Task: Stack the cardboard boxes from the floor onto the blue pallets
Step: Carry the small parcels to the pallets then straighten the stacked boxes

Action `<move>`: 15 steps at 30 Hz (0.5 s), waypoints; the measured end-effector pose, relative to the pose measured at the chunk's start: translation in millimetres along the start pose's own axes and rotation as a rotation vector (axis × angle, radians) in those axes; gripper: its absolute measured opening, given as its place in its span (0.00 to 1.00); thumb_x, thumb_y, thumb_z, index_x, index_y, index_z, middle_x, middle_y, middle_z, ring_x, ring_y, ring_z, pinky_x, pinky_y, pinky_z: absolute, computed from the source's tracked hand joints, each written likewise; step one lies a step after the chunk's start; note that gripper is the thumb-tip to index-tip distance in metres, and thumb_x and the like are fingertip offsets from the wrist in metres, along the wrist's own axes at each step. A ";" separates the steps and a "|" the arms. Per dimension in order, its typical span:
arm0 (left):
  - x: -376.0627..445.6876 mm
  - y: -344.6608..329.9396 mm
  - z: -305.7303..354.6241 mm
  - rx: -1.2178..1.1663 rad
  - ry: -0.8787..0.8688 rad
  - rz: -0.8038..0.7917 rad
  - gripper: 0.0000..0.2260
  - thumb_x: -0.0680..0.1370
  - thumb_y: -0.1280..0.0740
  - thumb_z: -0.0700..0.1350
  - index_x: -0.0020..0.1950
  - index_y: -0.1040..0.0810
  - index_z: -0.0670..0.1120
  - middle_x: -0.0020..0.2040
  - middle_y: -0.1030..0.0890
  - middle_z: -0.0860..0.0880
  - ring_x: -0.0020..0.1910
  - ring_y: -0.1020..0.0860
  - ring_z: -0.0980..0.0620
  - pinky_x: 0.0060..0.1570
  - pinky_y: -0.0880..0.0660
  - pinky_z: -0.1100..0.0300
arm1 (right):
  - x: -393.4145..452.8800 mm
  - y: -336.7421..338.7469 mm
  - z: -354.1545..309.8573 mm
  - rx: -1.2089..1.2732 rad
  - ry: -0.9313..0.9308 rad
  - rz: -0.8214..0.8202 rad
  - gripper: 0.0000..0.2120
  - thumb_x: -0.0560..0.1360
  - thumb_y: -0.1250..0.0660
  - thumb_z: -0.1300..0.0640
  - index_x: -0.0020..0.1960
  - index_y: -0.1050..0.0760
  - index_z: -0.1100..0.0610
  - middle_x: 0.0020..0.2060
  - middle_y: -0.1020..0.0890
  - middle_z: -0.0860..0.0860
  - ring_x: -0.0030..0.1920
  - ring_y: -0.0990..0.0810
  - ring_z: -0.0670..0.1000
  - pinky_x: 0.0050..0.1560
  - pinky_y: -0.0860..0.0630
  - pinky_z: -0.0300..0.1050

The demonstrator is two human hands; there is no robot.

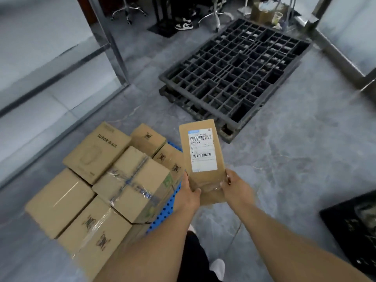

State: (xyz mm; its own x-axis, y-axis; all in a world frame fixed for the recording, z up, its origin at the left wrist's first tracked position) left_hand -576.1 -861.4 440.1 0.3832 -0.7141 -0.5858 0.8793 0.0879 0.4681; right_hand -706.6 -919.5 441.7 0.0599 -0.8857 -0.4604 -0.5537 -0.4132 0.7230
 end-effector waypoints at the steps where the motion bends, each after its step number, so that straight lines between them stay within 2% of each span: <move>1: 9.9 0.6 3.0 -0.015 0.027 0.012 0.33 0.79 0.39 0.44 0.77 0.55 0.55 0.70 0.30 0.47 0.64 0.27 0.45 0.63 0.31 0.53 | 12.6 0.5 -5.6 -0.012 0.019 -0.018 0.20 0.78 0.42 0.55 0.69 0.35 0.48 0.58 0.21 0.52 0.56 0.23 0.56 0.53 0.27 0.47; 5: 59.9 2.2 13.0 -0.059 0.134 0.067 0.32 0.79 0.40 0.45 0.77 0.56 0.56 0.69 0.29 0.47 0.64 0.28 0.44 0.61 0.32 0.54 | 71.3 -1.5 -32.5 -0.059 0.091 -0.090 0.18 0.79 0.43 0.55 0.68 0.34 0.48 0.57 0.21 0.52 0.55 0.22 0.55 0.53 0.25 0.48; 10: 123.9 3.1 29.7 -0.176 0.212 0.127 0.33 0.79 0.39 0.43 0.76 0.54 0.57 0.68 0.28 0.48 0.62 0.26 0.46 0.60 0.31 0.54 | 150.2 -10.8 -57.8 -0.144 0.172 -0.168 0.19 0.80 0.45 0.54 0.70 0.35 0.48 0.61 0.22 0.51 0.59 0.23 0.55 0.57 0.26 0.51; 15: 197.6 3.5 30.2 -0.222 0.304 0.202 0.32 0.78 0.39 0.42 0.77 0.54 0.55 0.67 0.27 0.47 0.62 0.27 0.44 0.60 0.30 0.54 | 238.2 -42.7 -75.9 -0.219 0.232 -0.287 0.19 0.80 0.45 0.52 0.70 0.35 0.46 0.63 0.24 0.50 0.60 0.24 0.55 0.60 0.28 0.50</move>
State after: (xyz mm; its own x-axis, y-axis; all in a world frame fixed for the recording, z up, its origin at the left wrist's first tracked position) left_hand -505.9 -1023.1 345.9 0.5910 -0.4324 -0.6810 0.8046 0.3761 0.4594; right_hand -605.6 -1129.0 340.2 0.3847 -0.7421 -0.5488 -0.2997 -0.6628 0.6862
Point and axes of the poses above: each hand's wrist, its own x-axis towards the middle knuckle, its own y-axis out of the back of the hand, z = x × y, the point moved 1 cm from there along x, towards the middle knuckle
